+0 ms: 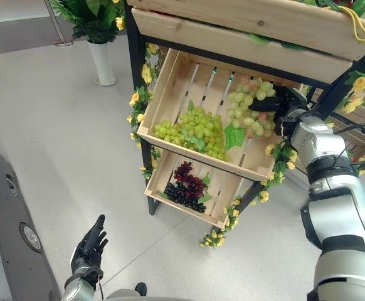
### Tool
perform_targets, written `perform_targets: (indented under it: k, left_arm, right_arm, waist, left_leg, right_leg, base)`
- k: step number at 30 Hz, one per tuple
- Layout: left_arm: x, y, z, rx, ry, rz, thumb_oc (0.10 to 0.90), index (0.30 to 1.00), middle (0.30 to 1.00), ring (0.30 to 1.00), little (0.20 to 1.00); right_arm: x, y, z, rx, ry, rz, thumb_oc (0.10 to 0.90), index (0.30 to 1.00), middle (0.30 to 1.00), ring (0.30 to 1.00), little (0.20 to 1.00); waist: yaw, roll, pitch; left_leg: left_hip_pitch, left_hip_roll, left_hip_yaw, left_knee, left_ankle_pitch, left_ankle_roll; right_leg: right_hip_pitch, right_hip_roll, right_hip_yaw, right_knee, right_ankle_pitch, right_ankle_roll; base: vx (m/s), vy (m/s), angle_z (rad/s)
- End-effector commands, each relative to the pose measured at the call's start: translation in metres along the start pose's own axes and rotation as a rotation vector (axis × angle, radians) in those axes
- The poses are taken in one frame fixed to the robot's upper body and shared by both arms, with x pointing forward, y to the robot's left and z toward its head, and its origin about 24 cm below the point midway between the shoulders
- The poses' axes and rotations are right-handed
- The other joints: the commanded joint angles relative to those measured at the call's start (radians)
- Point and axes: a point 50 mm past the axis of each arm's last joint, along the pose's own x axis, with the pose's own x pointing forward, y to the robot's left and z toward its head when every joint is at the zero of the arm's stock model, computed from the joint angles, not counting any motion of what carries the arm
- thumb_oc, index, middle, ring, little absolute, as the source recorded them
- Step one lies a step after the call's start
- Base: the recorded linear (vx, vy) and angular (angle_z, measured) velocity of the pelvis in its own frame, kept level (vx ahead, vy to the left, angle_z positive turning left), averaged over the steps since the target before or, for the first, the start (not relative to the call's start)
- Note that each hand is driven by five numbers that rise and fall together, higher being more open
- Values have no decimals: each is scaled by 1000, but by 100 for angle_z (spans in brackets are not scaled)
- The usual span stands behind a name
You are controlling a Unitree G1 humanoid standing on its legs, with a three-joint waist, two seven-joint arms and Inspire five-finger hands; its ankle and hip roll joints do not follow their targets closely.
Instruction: Pick up the fruits from the basket on one side to the basket on the other side
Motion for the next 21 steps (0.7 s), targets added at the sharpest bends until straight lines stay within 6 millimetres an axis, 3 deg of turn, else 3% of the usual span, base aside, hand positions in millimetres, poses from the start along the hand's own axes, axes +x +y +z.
perform_targets:
  k: [1, 6, 7, 21]
  left_arm:
    - [11, -31, 24, 47, -121, -156, 800, 900, 900, 900, 900]
    - [12, -36, 23, 39, -119, -173, 800, 900, 900, 900, 900]
    - [12, -37, 23, 39, -120, -178, 800, 900, 900, 900, 900]
    - [10, -42, 20, 28, -107, -194, 800, 900, 900, 900, 900]
  right_arm:
    - [-5, 7, 95, -89, -283, -2, 400, 300, 300, 300, 300]
    - [2, 25, 84, -147, -271, 51, 400, 300, 300, 300, 300]
    - [3, 27, 84, -186, -273, 35, 800, 900, 900, 900, 900]
    - [2, 44, 85, -286, -348, -11, 800, 900, 900, 900, 900]
  waist:
    - [25, -30, -67]
    - [35, -24, -63]
    - [37, -23, -62]
    - [22, -14, -59]
  left_leg:
    - [39, -35, -34, 2, -189, -19]
    - [39, -36, -41, 2, -186, -17]
    - [39, -36, -43, 2, -185, -17]
    - [32, -37, -34, 2, -181, -13]
  right_leg:
    - [30, -19, -22, 6, -72, -3]
    - [33, -22, -33, 6, -73, -6]
    - [35, -23, -35, 6, -73, -7]
    - [25, -28, -31, 6, -67, -2]
  base:
    - [-26, 6, 7]
    - [-19, 14, 10]
    - [0, 0, 0]
    - [0, 0, 0]
